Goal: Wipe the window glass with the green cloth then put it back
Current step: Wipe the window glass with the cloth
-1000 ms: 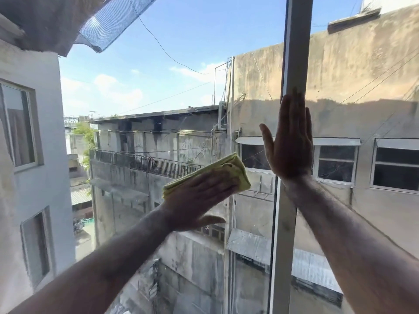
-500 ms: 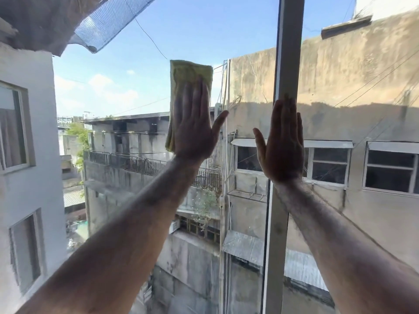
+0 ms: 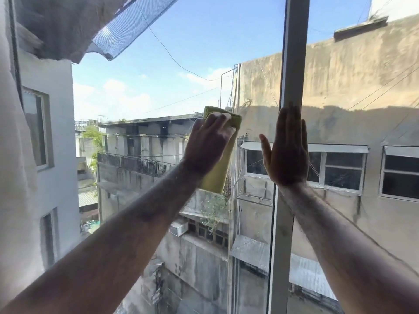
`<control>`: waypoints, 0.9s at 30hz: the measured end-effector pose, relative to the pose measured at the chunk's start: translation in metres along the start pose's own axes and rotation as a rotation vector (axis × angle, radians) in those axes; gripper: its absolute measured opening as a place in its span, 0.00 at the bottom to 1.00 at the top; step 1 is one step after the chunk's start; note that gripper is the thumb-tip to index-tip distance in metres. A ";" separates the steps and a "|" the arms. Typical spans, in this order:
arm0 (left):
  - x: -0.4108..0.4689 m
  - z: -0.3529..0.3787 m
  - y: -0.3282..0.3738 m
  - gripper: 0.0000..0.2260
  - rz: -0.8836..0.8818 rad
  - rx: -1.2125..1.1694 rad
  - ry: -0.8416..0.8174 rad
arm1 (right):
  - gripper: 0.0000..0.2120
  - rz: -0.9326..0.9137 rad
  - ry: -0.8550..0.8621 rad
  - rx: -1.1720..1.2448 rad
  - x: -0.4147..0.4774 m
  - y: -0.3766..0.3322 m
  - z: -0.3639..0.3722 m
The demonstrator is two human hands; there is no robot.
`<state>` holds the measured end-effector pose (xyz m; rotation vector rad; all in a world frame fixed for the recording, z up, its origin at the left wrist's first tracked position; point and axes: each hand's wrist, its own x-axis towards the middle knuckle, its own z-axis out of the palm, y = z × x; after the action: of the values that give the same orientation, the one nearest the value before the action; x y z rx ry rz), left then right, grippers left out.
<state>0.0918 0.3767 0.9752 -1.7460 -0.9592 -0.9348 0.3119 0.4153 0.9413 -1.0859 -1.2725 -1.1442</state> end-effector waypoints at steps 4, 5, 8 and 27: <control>0.018 -0.012 0.005 0.16 -0.098 0.034 -0.030 | 0.36 0.006 -0.013 0.003 0.000 0.002 0.003; 0.021 -0.015 0.005 0.19 -0.127 0.029 -0.044 | 0.36 0.005 -0.019 0.000 0.000 0.002 0.003; 0.026 -0.020 0.006 0.21 -0.156 0.051 -0.065 | 0.37 0.002 -0.034 -0.006 0.001 0.003 0.003; -0.003 -0.075 -0.002 0.16 -0.537 -0.653 0.082 | 0.22 0.180 -0.686 0.551 -0.003 -0.016 -0.078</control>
<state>0.0750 0.3062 0.9959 -1.9787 -1.1795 -1.8093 0.3060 0.3359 0.9369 -1.1650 -1.8275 -0.2278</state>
